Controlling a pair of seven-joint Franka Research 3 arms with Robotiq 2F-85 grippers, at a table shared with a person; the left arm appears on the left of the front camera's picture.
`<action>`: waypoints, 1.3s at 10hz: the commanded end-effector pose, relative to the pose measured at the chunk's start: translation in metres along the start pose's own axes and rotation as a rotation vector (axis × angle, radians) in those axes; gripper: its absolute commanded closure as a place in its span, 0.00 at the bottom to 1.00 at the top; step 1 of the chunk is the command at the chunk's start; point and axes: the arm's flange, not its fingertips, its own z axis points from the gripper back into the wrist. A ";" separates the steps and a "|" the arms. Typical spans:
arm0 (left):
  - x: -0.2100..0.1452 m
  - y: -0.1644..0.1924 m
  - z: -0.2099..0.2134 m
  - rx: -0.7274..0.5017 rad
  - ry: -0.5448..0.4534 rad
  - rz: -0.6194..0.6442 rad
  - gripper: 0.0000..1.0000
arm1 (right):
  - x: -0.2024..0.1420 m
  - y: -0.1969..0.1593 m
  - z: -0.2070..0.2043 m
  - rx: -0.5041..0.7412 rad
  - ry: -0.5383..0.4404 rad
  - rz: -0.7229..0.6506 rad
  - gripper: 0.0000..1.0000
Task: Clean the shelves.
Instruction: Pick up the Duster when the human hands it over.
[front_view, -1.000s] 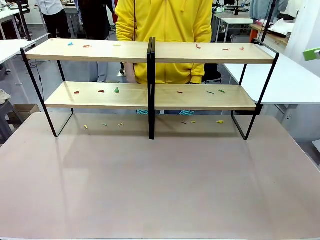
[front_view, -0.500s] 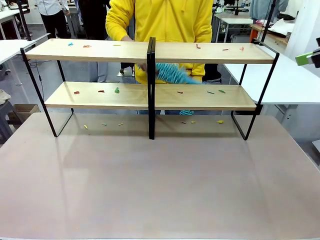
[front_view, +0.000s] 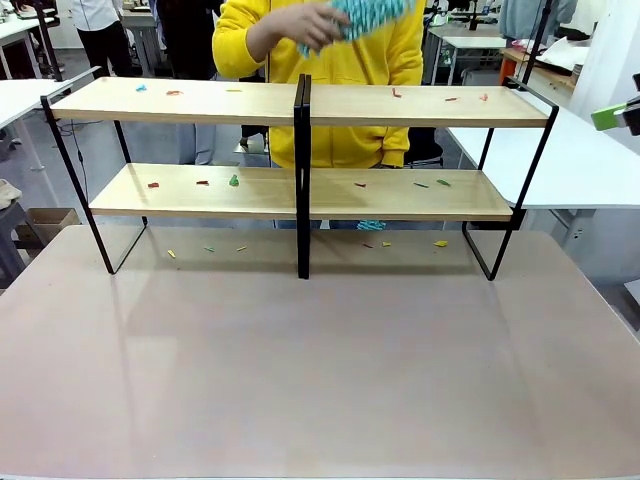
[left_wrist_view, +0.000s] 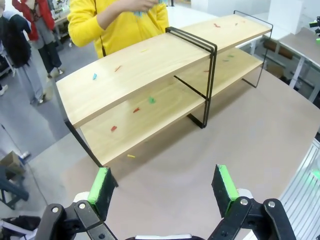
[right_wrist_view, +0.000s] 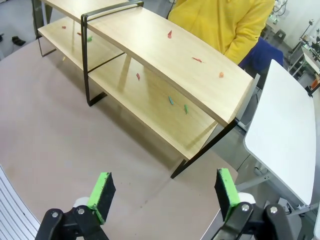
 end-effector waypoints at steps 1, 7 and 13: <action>-0.119 -0.062 -0.037 0.026 0.014 -0.013 0.00 | -0.046 0.029 -0.015 -0.018 -0.013 0.038 0.00; 0.000 0.000 0.000 0.000 0.000 0.000 0.00 | -0.039 0.048 0.009 -0.040 -0.070 -0.072 0.00; 0.000 0.000 0.000 0.000 0.000 0.000 0.00 | -0.027 0.056 0.023 -0.006 -0.046 -0.364 0.00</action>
